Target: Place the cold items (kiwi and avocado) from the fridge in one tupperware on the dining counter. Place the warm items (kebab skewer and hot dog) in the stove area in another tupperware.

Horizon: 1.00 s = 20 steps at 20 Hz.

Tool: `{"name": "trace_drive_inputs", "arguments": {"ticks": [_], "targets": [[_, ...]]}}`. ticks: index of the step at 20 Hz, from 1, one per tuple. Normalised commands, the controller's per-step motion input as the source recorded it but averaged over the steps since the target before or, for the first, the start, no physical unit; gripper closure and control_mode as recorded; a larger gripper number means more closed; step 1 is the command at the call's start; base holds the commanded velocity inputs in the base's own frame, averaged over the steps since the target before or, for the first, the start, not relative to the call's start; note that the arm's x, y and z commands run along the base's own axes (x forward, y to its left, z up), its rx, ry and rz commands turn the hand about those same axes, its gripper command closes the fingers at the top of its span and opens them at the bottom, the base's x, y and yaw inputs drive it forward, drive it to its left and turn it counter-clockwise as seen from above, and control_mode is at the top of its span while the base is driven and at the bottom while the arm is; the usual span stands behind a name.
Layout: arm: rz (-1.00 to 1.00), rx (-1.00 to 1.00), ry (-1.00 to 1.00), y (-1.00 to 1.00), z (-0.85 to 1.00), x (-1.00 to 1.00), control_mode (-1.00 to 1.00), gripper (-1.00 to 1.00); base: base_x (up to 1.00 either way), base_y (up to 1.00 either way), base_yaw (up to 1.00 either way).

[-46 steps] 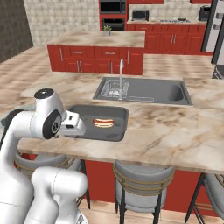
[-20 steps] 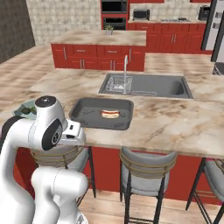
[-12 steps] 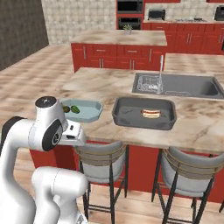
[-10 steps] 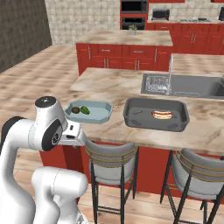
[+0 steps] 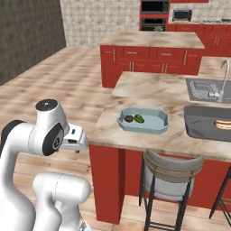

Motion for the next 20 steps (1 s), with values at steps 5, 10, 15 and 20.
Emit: {"name": "trace_drive_inputs", "arguments": {"ticks": [5,10,15,20], "targets": [[0.0,0.0,0.0,0.0,0.0,0.0,1.0,-1.0,0.11,1.0,0.0],[0.0,0.0,0.0,0.0,0.0,0.0,1.0,-1.0,0.16,1.0,0.0],[0.0,0.0,0.0,0.0,0.0,0.0,1.0,-1.0,0.34,1.0,-0.02],[0.0,0.0,0.0,0.0,0.0,0.0,1.0,-1.0,0.68,0.99,-0.2]]}}
